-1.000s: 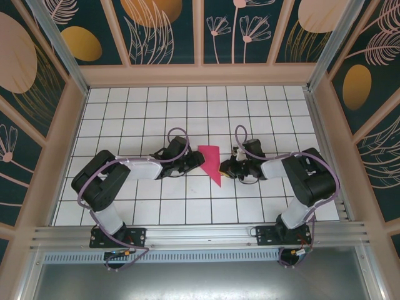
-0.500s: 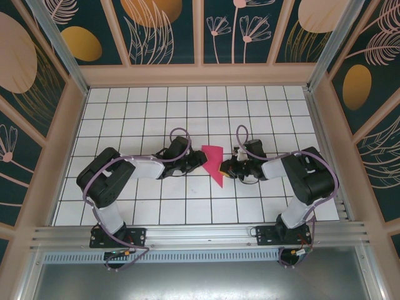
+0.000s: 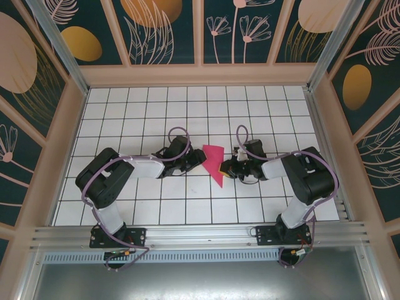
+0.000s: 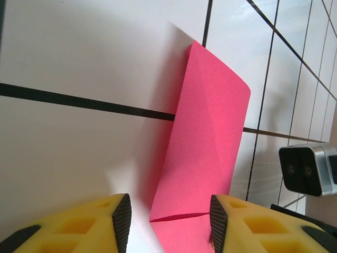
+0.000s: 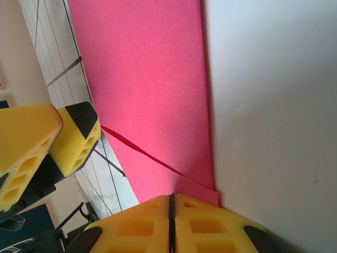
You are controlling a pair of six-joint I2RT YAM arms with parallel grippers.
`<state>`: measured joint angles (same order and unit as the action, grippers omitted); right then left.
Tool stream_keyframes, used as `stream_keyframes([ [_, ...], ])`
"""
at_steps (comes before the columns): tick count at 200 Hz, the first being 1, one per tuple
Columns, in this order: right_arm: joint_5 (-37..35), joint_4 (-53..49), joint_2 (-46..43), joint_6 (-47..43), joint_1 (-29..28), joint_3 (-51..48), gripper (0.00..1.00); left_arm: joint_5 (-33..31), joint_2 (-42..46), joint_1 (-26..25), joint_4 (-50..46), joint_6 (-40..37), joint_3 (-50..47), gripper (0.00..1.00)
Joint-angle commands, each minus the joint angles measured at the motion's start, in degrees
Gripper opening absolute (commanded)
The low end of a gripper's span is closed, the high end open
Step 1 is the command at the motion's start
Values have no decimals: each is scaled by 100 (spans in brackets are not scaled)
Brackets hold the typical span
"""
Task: Fold a paper plane with a square sheet of paper (pick it up from the middle)
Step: Fold the wing for the fifth time at the center of the table.
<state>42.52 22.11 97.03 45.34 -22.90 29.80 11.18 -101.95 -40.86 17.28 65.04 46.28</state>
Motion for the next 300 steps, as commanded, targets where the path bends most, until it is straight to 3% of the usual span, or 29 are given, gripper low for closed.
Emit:
stream_keyframes([
  [1, -358, -251, 289, -33, 11, -124, 10, 146, -116, 21, 60, -4, 192, 46],
  [126, -350, -216, 325, -29, 11, -133, 10, 164, -337, 21, -41, 1, 312, 47],
  [238, -315, -196, 411, -77, 10, -113, 10, 919, -765, 112, 534, -61, 561, 45],
  [300, -341, -341, 428, -183, 22, -38, 10, 1119, -770, 227, 452, -410, 746, 22],
])
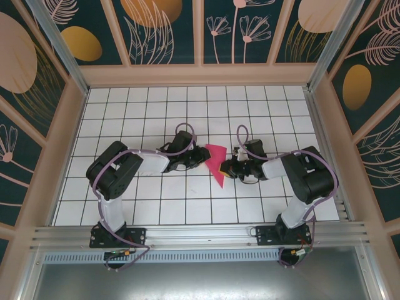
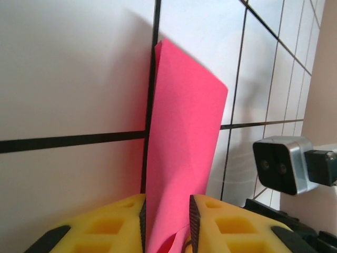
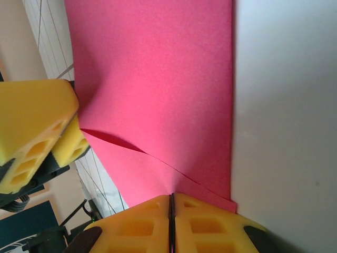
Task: Fold a paper plane with a square sheet of paper (pick it up from the middle)
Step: Fold the wing for the fifth time at the center of the table.
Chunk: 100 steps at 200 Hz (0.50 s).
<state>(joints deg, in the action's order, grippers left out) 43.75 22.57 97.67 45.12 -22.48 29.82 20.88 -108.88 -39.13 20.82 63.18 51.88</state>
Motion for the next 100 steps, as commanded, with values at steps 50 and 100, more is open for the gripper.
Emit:
stream_keyframes([
  [50, -693, -777, -221, -505, -35, 109, 13, -315, 263, 54, 240, -35, -182, 3],
  [100, -1505, -1226, -1362, -1196, -293, 263, 30, -1147, 1199, 47, 642, 726, -1075, 0],
])
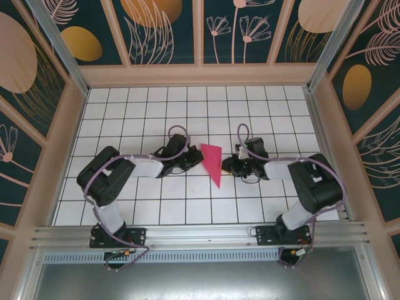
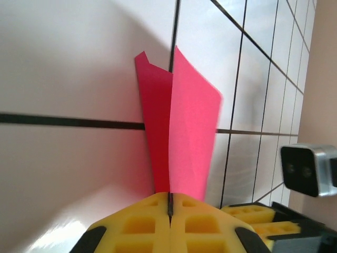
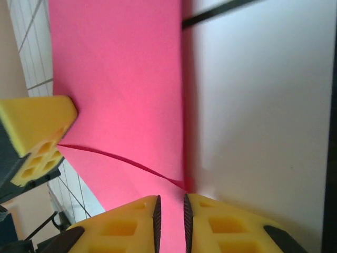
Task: Fold a paper plane with a square sheet of paper (pick it up from the middle)
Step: Fold the wing for the fifth time at the center of the table.
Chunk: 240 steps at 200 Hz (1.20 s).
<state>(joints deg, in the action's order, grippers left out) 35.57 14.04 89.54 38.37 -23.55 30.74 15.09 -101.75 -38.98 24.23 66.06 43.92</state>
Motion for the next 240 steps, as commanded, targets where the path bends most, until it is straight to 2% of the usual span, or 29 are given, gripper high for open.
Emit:
stream_keyframes([
  [1, -707, -375, -572, -531, -194, 170, 30, -586, 510, 36, 297, 453, -288, 0],
  [22, -1226, -415, -901, -872, -544, 223, 33, -869, 784, 28, 284, 669, -558, 0],
  [42, -2488, -341, -1113, -1406, -1339, 216, 34, -1055, 987, 31, 266, 795, -704, 0],
  [63, -3523, 292, -1261, -1858, -2103, -91, 42, -1088, 1037, 39, 200, 818, -703, 1],
  [85, -3901, 606, -1212, -2057, -2499, -226, 51, -1011, 927, 36, 162, 883, -668, 1],
  [96, -4124, 599, -1099, -2290, -2766, -178, 51, -999, 889, 38, 152, 910, -674, 1],
  [118, -4799, 664, -756, -2672, -3252, -107, 49, -999, 876, 29, 160, 918, -666, 1],
  [154, -5591, 839, -319, -3147, -3677, 69, 49, -973, 872, 36, 144, 905, -658, 2],
  [202, -6250, 924, 217, -3579, -3889, 273, 32, -922, 842, 34, 144, 886, -626, 2],
  [240, -6543, 935, 305, -3624, -3947, 301, 23, -919, 842, 33, 117, 875, -613, 2],
])
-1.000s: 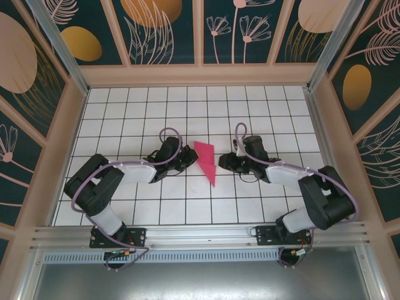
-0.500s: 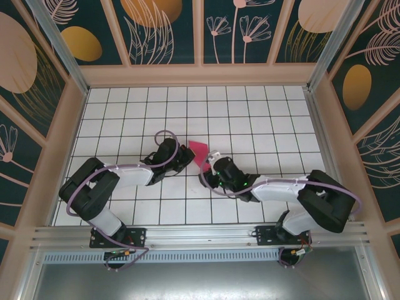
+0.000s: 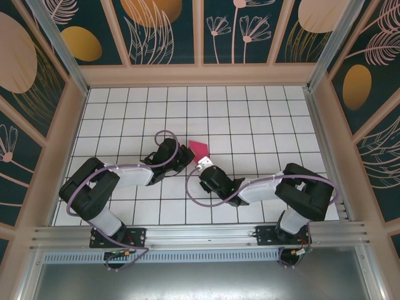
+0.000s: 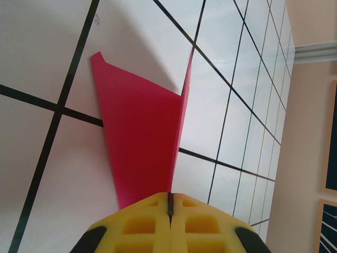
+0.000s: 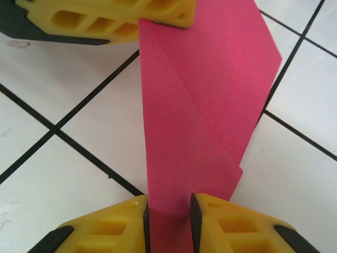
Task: Fold a paper plane with a square sheet of paper (pick it up from the middle)
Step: Fold the wing for the fifth time at the center of the table.
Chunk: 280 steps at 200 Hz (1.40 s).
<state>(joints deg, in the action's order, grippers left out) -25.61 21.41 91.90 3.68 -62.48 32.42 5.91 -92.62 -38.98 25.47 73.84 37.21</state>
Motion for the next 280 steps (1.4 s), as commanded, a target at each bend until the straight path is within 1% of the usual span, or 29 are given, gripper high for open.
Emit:
stream_keyframes([
  [1, -427, 198, 76, -156, -54, 133, 23, -2, -72, 32, -7, 96, 58, 2],
  [30, -500, 179, 143, -201, -71, 167, 20, 24, -103, 35, -11, 90, 81, 2],
  [37, -512, 185, 149, -214, -80, 168, 17, 37, -99, 37, -12, 89, 84, 2],
  [67, -561, 155, 221, -228, -90, 210, 15, 35, -98, 38, -29, 92, 84, 2],
  [89, -633, 133, 239, -236, -102, 220, 8, 16, -72, 37, -57, 81, 76, 3],
  [102, -655, 112, 240, -211, -98, 229, 6, -8, -47, 39, -92, 78, 76, 4],
  [112, -702, 70, 234, -178, -98, 246, 3, -20, -29, 38, -104, 78, 67, 4],
  [129, -787, 64, 217, -165, -98, 247, 0, -37, 1, 34, -121, 81, 60, 5],
  [145, -786, 74, 207, -162, -102, 247, 0, -54, 32, 40, -148, 79, 67, 5],
  [167, -728, 97, 118, -81, -89, 217, 0, -82, 88, 35, -228, 68, 75, 12],
  [181, -455, 159, -2, 32, -21, 147, 0, -182, 188, 35, -349, 42, 63, 21],
  [190, -194, 227, -109, 143, 64, 73, 0, -289, 299, 37, -441, 5, 60, 23],
  [195, 16, 273, -178, 213, 127, 27, 0, -374, 379, 35, -518, -22, 52, 24],
  [214, 816, 443, -449, 464, 436, -149, 0, -765, 747, 36, -825, -61, -14, 36],
  [243, 1883, 833, -783, 883, 905, -478, 0, -1414, 1375, 34, -1228, -90, -175, 48],
  [261, 2415, 1029, -874, 1099, 1165, -625, 0, -1666, 1659, 34, -1269, -87, -312, 49],
  [268, 2446, 1085, -900, 1161, 1225, -677, 0, -1704, 1727, 39, -1265, -87, -352, 49],
  [280, 2817, 1167, -904, 1256, 1335, -735, 0, -1721, 1765, 32, -1260, -102, -381, 48],
])
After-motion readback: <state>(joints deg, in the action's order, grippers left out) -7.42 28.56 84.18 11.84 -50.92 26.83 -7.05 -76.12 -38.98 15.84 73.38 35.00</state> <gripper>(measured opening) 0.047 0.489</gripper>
